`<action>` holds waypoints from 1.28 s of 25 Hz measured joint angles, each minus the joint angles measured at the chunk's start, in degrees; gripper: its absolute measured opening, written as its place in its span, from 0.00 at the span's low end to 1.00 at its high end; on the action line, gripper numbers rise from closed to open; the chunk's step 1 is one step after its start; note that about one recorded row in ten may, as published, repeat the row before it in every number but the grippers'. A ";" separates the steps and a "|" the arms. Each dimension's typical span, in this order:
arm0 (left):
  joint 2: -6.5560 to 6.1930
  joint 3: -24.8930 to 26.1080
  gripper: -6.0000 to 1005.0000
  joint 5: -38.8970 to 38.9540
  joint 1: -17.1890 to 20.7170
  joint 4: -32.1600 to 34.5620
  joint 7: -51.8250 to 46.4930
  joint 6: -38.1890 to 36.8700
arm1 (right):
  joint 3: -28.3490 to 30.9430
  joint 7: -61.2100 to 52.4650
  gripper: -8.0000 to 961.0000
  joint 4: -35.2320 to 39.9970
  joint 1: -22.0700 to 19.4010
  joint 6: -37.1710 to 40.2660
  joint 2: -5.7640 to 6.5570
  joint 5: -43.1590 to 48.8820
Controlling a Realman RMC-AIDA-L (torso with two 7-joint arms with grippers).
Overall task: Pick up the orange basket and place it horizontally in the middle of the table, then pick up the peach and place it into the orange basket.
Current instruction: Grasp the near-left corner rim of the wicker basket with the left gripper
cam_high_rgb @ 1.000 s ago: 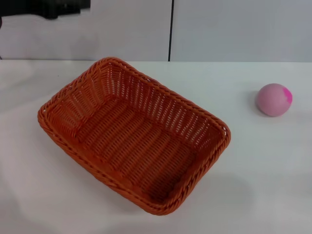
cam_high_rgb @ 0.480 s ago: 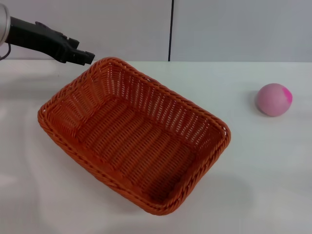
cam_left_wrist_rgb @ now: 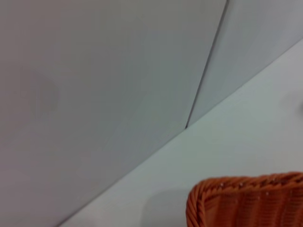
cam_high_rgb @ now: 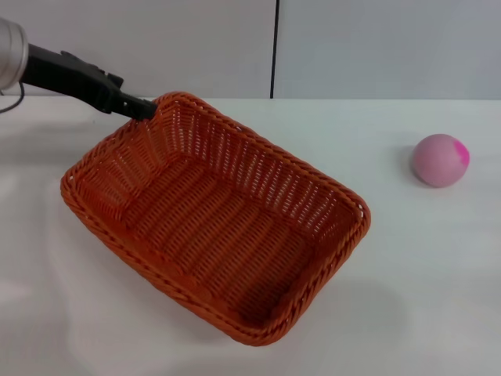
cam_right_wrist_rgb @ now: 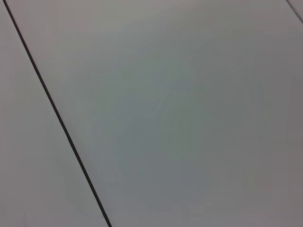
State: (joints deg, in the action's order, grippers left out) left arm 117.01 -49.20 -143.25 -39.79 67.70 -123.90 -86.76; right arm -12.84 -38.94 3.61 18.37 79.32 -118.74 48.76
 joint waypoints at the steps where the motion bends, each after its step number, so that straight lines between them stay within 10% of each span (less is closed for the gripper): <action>1: 0.15 -0.04 0.73 -0.38 -0.03 -0.34 0.08 0.09 | 0.00 0.00 0.71 0.00 0.00 0.00 0.00 0.00; 32: 0.93 -5.96 0.73 -6.02 -0.84 -6.55 -1.78 5.86 | 0.01 -2.79 0.71 0.43 0.05 -3.76 0.05 -0.19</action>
State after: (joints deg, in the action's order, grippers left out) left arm 117.95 -55.16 -149.26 -40.63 61.15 -125.68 -80.90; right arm -12.83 -41.72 4.04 18.42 75.56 -118.69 48.58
